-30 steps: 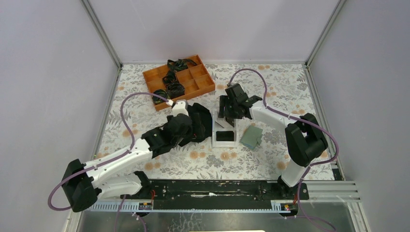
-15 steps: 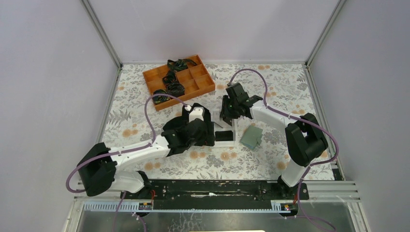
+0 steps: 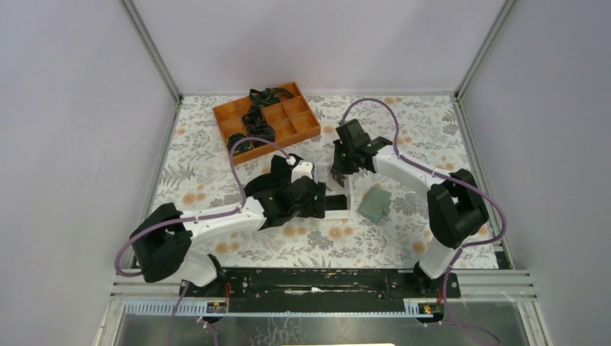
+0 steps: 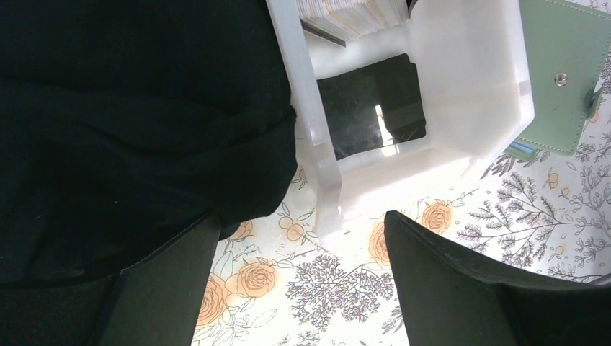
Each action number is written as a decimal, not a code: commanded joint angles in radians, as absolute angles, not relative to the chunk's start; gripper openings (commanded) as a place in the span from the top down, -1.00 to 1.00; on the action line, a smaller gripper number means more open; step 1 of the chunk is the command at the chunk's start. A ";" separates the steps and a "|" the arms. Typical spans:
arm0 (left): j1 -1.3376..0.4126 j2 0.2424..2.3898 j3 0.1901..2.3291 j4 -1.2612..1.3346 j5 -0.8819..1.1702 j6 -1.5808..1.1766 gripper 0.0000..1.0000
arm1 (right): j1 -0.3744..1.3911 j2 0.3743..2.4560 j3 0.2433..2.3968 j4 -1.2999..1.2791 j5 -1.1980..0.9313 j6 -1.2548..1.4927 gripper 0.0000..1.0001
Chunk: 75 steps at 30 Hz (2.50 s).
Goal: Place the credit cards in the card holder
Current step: Pick up the credit card from the storage box.
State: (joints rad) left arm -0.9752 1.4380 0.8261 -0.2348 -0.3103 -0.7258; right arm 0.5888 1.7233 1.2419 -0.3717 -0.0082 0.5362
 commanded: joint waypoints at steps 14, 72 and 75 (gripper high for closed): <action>-0.988 1.530 0.922 -0.172 -0.324 -0.699 -0.53 | 0.595 1.695 1.350 -0.515 0.106 0.469 1.00; -1.019 1.737 1.358 -0.575 -0.672 -0.660 -0.50 | 0.513 1.482 1.405 -0.589 0.256 0.358 1.00; -1.020 1.685 1.371 -0.616 -0.664 -0.690 -0.50 | 0.508 1.482 1.399 -0.584 0.253 0.355 1.00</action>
State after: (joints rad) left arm -1.0206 1.7786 1.3312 -0.5228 -0.6060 -0.6319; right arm 0.5171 1.5181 1.4025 -0.6186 0.2497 0.3737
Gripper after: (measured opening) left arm 0.750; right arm 0.044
